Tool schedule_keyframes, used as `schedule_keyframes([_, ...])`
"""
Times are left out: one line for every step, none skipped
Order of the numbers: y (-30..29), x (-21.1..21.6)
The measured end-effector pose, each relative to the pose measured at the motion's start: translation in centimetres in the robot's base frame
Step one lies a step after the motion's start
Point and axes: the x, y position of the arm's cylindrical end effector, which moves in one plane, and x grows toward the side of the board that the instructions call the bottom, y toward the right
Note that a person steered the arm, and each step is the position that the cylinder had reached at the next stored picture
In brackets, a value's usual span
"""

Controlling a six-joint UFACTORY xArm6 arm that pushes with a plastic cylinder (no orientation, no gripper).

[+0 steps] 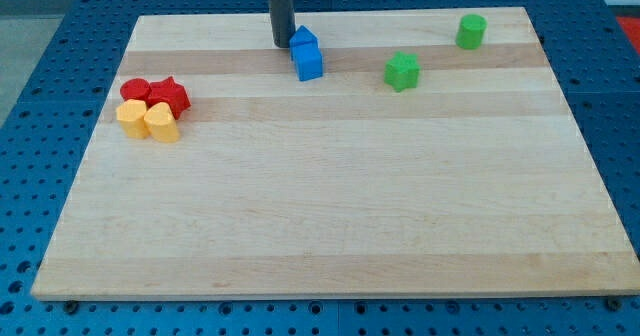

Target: Move the green circle to the top of the green star

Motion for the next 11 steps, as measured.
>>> schedule_keyframes([0.7,-2.7])
schedule_keyframes([5.2,-5.1])
schedule_keyframes([15.1,-5.2])
schedule_keyframes([25.8,-4.7])
schedule_keyframes([30.3,-2.4])
schedule_keyframes([28.5,0.3])
schedule_keyframes([22.8,1.4])
schedule_keyframes([17.1,1.5])
schedule_keyframes([18.6,1.8])
schedule_keyframes([25.4,2.6])
schedule_keyframes([27.8,7.8])
